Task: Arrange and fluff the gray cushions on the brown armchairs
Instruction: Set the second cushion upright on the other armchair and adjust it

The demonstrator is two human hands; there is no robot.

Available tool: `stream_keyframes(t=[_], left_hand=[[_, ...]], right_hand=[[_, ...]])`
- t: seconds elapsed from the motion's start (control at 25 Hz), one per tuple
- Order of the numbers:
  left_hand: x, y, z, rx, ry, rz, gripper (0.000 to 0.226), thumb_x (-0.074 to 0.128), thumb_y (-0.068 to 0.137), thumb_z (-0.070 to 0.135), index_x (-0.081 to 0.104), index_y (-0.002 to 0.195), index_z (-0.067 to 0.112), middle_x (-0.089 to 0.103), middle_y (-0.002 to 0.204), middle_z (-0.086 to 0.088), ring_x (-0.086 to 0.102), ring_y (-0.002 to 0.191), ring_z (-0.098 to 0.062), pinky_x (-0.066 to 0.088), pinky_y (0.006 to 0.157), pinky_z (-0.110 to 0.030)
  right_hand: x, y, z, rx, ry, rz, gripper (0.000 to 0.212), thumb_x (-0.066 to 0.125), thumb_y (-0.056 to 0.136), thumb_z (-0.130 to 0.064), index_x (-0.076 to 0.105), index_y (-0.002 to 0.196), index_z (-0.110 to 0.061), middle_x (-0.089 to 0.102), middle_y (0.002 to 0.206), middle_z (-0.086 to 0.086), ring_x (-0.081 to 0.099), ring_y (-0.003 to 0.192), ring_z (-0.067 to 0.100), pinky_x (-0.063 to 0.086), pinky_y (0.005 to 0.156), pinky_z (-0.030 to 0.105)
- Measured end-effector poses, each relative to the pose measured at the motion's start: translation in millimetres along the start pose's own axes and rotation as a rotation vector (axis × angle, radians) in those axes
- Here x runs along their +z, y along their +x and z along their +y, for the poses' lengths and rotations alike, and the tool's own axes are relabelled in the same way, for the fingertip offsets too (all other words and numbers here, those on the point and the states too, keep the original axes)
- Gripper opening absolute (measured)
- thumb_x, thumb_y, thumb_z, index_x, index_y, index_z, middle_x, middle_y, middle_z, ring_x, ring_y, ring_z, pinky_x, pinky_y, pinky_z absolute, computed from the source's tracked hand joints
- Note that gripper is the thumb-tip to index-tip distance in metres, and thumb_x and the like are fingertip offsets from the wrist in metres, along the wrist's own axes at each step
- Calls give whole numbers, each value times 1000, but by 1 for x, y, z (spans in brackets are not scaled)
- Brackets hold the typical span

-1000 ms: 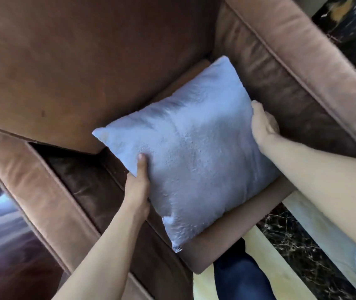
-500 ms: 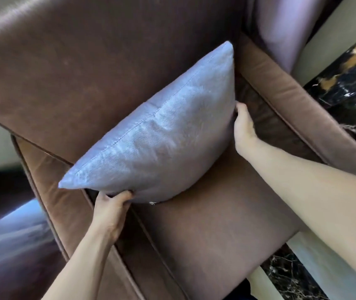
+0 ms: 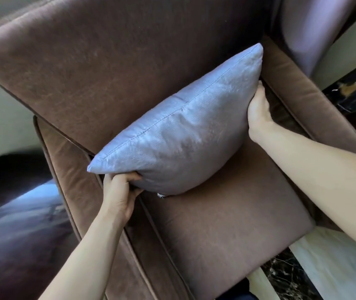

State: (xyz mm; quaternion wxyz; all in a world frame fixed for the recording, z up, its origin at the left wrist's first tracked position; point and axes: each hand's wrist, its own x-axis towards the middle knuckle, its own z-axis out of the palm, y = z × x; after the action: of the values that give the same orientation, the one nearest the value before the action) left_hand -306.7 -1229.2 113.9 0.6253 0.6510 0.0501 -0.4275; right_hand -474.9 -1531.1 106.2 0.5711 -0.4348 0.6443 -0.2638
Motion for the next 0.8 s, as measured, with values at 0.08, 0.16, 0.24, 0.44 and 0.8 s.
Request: stream_keyframes(t=[0.08,0.16,0.24,0.44,0.8], left_hand=[[4,0,4,-14,35,-18,58,49,67,-15,71,105,23,73,95,-5,68,99,-28,56,84,-56],[8,3,6,-27,109,34,54,52,69,-11,68,106,25,70,96,-1,65,103,-26,56,89,-52],[12,3,11,36,111,110,51,55,71,-6,62,110,25,66,96,3,63,104,-21,53,92,-43],[-1,5,33,248,132,110,35,66,82,10,70,114,23,75,110,3,70,106,-12,54,94,-36],[-29,18,52,618,886,145,27,63,98,30,67,79,12,63,64,-4,50,58,-2,38,58,-16]], right_hand=[[-10,4,-1,18,-5,-6,64,37,92,-67,58,141,-30,64,136,-7,58,126,15,42,115,38],[-19,6,-2,77,-59,-46,65,37,95,-65,53,145,-27,59,144,-4,53,134,18,38,118,39],[-19,3,-3,23,-126,-39,60,39,100,-55,48,148,-20,52,150,0,47,138,18,34,117,32],[37,-47,-19,-1052,-454,-62,37,54,88,-13,65,123,-6,53,137,14,49,130,20,35,117,30],[140,-101,32,-1548,-918,-337,39,48,99,-35,67,77,-8,64,72,9,60,69,31,51,70,45]])
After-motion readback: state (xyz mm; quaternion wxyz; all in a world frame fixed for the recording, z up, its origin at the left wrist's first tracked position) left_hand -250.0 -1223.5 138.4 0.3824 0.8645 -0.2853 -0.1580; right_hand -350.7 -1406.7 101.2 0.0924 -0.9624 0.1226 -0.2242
